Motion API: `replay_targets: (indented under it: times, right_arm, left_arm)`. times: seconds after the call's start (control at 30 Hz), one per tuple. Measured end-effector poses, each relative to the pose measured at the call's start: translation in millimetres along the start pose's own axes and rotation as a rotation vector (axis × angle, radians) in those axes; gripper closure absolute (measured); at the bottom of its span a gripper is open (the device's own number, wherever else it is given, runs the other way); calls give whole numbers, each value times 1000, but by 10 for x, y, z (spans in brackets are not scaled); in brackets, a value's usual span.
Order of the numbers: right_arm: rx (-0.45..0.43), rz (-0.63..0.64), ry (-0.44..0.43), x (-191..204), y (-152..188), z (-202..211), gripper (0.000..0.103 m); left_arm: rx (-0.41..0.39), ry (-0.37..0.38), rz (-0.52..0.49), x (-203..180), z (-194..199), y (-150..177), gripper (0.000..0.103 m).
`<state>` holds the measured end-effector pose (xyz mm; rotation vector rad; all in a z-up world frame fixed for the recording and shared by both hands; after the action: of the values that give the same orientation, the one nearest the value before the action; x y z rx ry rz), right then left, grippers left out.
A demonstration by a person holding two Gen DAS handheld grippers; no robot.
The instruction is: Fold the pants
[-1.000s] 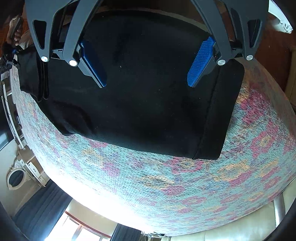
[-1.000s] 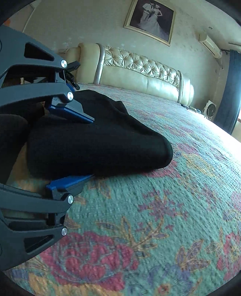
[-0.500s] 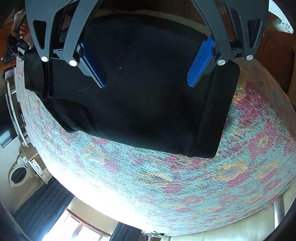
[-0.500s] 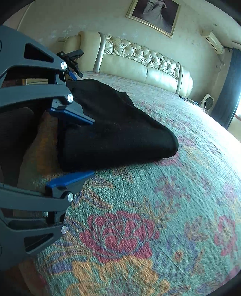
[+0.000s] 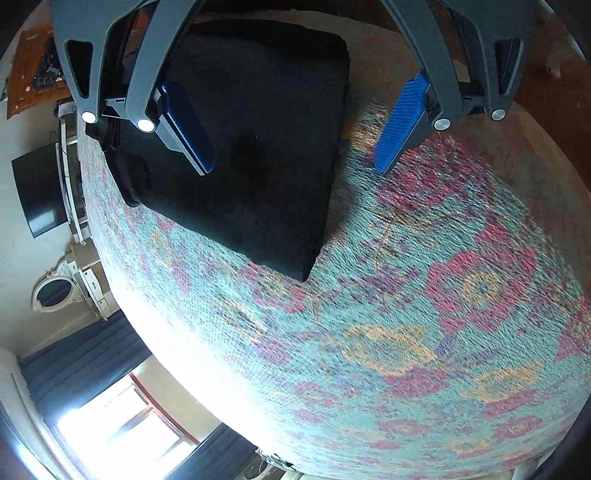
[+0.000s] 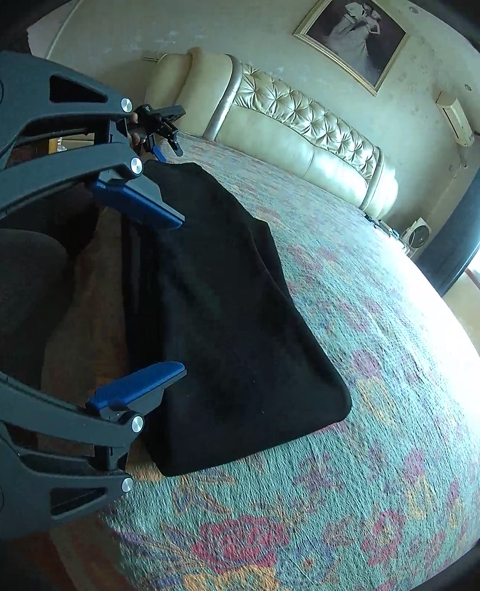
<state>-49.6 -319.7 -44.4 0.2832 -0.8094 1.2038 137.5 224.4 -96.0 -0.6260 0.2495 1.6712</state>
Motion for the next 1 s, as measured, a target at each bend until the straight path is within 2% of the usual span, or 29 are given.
replay_targets:
  times: [0.1,0.23,0.37,0.43,0.5,0.57,0.63,0.7,0.73,0.77,0.8,0.9,0.93,1.0]
  right_arm:
    - [32,6,12,25,51,-105,29]
    - [47,36,39,57,82,-155,29]
    - [55,37,42,65,100,-203,28]
    - [54,36,42,65,99,-205,28]
    - [54,34,36,62,97,-206,28]
    - [56,24,32,46,93,-226,28]
    - [59,15,28,16,94,-245,28]
    - [59,12,25,-2,98,-248,28]
    - [58,13,24,0,99,-249,28]
    - [58,12,25,-3,99,-250,28]
    - [59,13,26,-6,96,-253,28]
    - [60,14,30,-3,105,-253,27]
    - [58,13,28,-2,105,-246,27]
    - [54,9,23,10,103,-240,27]
  left_arm:
    - [2,44,-70,-26,-45,32,12]
    - [58,340,-9,-40,-60,210,12]
    - [25,465,34,93,-112,253,12]
    - [13,562,74,179,-112,251,11]
    - [28,635,93,237,-116,249,11]
    - [61,670,120,259,-119,240,11]
    - [66,630,122,212,-121,224,11]
    - [69,508,19,42,-126,232,13]
    - [78,433,-35,-46,-145,260,30]
    - [92,357,-59,-74,-195,272,61]
    - [106,293,-51,-58,-246,272,74]
    - [106,296,-3,-62,-245,252,73]
    - [98,283,-9,-95,-199,239,74]
    - [61,304,-26,-248,-54,206,74]
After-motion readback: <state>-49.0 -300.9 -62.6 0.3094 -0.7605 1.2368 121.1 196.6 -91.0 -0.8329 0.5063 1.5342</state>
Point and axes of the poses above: each gripper's, at about its wrist camera, not at the fingertips, and z roughly against the way its jaws point, x to its left, y to its underside, the point moved 6 cm from there along -z, roughly the way its jaws point, and after that the axes turned 12 degrees about x, right-handed, at the moved point
